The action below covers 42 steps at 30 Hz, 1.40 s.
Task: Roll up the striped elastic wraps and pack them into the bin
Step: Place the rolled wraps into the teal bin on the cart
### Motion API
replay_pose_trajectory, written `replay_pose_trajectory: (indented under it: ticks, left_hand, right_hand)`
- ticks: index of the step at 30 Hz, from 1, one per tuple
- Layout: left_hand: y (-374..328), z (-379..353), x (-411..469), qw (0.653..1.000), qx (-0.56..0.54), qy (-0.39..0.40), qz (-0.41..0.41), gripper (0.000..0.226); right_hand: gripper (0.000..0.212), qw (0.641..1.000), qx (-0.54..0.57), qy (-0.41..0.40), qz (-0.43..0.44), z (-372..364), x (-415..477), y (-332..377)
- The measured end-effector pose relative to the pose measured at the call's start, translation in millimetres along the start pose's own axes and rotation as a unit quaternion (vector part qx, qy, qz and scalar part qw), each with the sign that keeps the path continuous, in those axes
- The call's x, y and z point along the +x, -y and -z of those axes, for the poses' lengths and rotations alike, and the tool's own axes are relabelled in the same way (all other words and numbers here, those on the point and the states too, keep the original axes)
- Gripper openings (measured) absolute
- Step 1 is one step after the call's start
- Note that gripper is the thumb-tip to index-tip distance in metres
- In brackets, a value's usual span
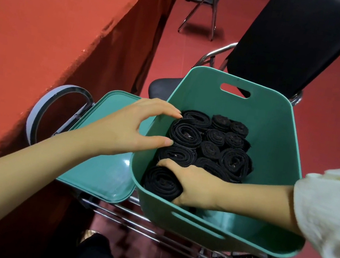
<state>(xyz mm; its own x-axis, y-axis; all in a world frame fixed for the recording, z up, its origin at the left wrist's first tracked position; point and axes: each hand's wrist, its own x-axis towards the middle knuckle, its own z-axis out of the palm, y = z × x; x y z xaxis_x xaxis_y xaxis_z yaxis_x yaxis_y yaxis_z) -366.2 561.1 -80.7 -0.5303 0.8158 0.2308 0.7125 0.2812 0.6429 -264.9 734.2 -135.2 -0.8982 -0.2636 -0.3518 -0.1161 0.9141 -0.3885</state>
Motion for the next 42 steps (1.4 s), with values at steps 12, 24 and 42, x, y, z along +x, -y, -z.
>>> replay_pose_trajectory:
  ticks: [12,24,42]
  left_hand:
    - [-25,17,-22,0.993,0.101,-0.064,0.018,0.042]
    - [14,76,-148,0.932,0.242,-0.057,0.263,0.054]
    - [135,11,-142,0.882,0.162,-0.032,0.441,0.081]
  right_hand:
    - [0.066,0.987,-0.054,-0.141,-0.054,100,-52,45]
    - [0.047,0.966,-0.013,-0.245,0.074,60,-13,170]
    - [0.067,0.979,0.022,-0.098,-0.179,-73,125,111]
